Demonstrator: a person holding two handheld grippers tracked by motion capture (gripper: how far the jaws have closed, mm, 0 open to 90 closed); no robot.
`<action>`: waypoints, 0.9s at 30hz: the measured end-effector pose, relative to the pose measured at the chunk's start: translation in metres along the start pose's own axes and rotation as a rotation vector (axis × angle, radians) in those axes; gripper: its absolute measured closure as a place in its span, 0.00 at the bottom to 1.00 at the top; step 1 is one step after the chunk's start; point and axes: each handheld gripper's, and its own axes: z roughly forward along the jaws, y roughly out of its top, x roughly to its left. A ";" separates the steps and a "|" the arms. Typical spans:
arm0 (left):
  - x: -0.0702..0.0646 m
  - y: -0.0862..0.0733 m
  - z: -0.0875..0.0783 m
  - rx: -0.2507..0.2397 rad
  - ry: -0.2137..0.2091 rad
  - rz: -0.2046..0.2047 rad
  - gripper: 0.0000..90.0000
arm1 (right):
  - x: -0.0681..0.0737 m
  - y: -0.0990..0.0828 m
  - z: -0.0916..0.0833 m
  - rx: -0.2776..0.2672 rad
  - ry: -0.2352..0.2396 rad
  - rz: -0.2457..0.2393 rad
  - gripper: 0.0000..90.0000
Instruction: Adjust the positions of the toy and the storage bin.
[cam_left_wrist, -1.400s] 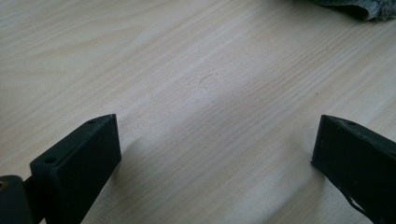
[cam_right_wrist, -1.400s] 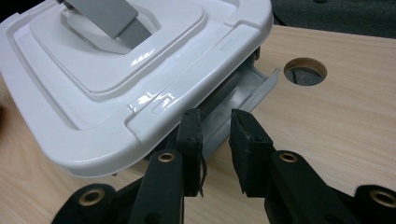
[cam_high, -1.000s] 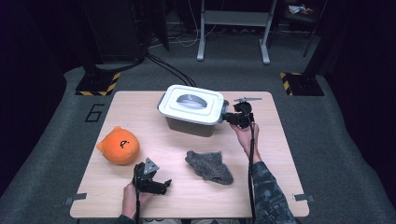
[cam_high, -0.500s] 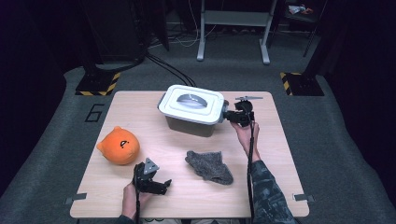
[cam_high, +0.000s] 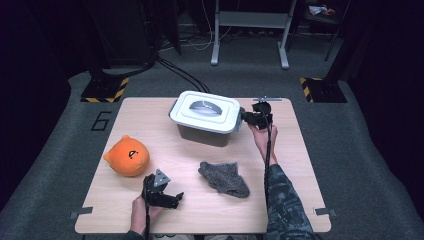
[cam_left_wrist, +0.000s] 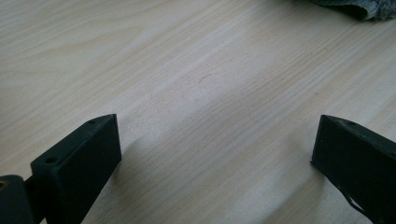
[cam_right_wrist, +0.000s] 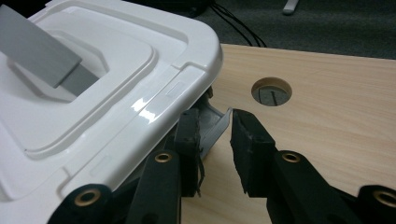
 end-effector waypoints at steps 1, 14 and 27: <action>0.000 0.000 0.000 0.000 0.000 0.000 0.01 | 0.000 0.001 0.001 0.002 -0.005 -0.007 0.80; 0.000 0.000 -0.001 0.003 -0.002 0.001 0.01 | 0.008 0.003 0.003 0.032 -0.042 0.010 0.89; 0.000 0.000 -0.001 0.003 -0.002 0.001 0.01 | 0.014 -0.005 -0.007 0.046 -0.032 0.003 0.87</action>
